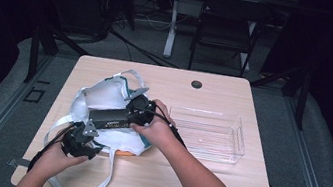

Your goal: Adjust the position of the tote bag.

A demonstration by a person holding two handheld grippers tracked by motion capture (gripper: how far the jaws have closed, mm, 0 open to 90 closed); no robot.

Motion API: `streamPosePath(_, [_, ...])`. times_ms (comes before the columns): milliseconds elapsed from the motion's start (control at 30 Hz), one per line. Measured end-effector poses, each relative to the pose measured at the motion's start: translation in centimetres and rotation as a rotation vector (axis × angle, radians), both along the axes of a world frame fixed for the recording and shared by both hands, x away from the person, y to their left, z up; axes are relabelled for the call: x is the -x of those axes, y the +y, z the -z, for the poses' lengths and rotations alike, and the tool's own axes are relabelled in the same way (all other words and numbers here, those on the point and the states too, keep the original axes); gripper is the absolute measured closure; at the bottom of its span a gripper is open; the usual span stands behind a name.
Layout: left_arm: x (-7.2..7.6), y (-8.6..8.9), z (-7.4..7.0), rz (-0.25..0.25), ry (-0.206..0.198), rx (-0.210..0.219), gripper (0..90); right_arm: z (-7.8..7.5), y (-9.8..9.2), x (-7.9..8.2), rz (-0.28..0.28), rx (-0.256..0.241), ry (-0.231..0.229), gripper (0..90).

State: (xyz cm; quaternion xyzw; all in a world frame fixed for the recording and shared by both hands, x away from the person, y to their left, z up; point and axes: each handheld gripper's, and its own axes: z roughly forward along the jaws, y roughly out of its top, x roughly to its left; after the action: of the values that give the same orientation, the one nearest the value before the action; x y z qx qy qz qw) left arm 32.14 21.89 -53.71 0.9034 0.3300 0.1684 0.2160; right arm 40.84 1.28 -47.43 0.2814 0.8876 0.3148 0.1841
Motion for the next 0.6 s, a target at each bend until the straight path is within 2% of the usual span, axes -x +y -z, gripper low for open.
streamPosePath(300, [-0.2, -1.0, 0.6, 0.041, -0.017, -0.020, 38.6, 0.4, 0.1, -0.2, 0.011, 0.008, 0.000, 57.1])
streamPosePath(367, [-0.3, -1.4, 0.9, 0.047, -0.032, -0.034, 38.9, 0.4, 0.2, -0.2, 0.008, 0.011, 0.000, 58.2])
streamPosePath(433, [-0.5, -1.7, 1.1, 0.054, -0.027, -0.039, 38.9, 0.4, 0.2, -0.2, 0.009, 0.015, 0.001, 59.3])
streamPosePath(600, [-0.5, -2.0, 1.4, 0.056, -0.070, -0.061, 42.6, 0.5, 0.3, -0.1, 0.003, 0.022, 0.001, 61.4])
